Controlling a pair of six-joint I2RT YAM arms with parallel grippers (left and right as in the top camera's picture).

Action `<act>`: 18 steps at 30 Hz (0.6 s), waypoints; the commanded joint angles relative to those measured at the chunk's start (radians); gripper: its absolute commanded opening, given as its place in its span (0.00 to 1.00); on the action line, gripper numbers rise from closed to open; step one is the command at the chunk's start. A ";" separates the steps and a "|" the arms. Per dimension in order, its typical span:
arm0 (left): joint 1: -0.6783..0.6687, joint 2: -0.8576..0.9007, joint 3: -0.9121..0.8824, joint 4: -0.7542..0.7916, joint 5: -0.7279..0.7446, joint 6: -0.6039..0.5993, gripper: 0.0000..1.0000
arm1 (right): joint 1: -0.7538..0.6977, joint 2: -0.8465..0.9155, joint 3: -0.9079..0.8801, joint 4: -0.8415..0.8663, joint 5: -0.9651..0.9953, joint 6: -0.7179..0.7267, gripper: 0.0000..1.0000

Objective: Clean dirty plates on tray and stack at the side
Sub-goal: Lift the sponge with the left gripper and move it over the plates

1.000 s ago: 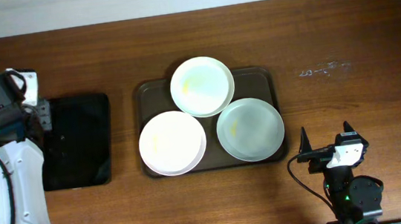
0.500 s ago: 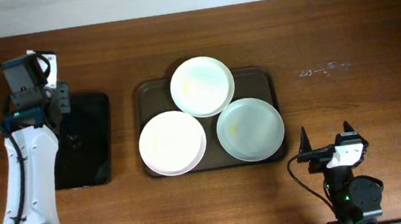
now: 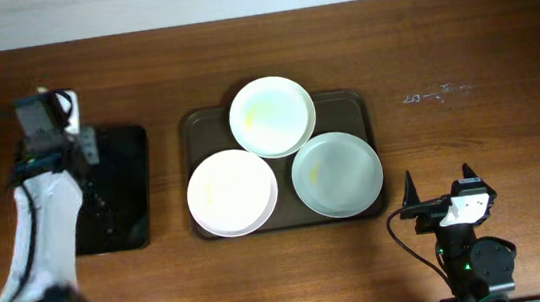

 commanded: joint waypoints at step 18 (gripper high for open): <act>-0.349 -0.109 0.101 -0.513 0.702 -0.576 0.00 | 0.006 -0.007 -0.005 -0.006 0.012 0.005 0.98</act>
